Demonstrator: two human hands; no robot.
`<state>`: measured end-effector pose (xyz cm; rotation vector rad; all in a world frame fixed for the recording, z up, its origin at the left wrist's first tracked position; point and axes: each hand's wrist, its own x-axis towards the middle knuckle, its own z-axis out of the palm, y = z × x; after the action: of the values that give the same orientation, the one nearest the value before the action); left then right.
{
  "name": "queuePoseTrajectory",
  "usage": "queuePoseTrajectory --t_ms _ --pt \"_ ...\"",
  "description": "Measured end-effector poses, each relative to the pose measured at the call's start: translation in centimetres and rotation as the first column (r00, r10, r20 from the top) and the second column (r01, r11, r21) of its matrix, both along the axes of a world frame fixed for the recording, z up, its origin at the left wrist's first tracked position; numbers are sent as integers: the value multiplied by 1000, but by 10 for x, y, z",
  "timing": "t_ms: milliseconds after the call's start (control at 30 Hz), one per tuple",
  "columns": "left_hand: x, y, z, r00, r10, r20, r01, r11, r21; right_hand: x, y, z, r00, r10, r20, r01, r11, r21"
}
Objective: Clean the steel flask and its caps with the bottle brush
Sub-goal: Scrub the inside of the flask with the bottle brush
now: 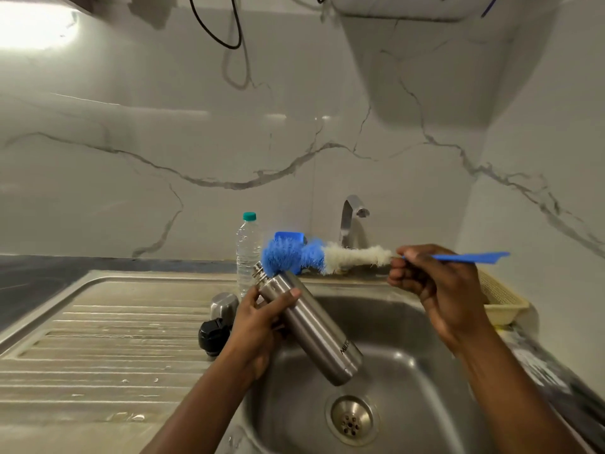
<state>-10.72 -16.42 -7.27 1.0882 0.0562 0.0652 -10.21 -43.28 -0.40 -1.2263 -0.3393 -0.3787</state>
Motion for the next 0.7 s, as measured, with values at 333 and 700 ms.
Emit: queuePoseTrajectory --t_ms 333,700 --pt "-4 -6 -7 1000 -5 -3 5 1000 -21 -7 9 -39 1000 0 6 1 985 -170" --pt "-6 -10 -1 999 -49 -10 49 999 -6 -2 14 -52 1000 -30 -5 30 996 -83"
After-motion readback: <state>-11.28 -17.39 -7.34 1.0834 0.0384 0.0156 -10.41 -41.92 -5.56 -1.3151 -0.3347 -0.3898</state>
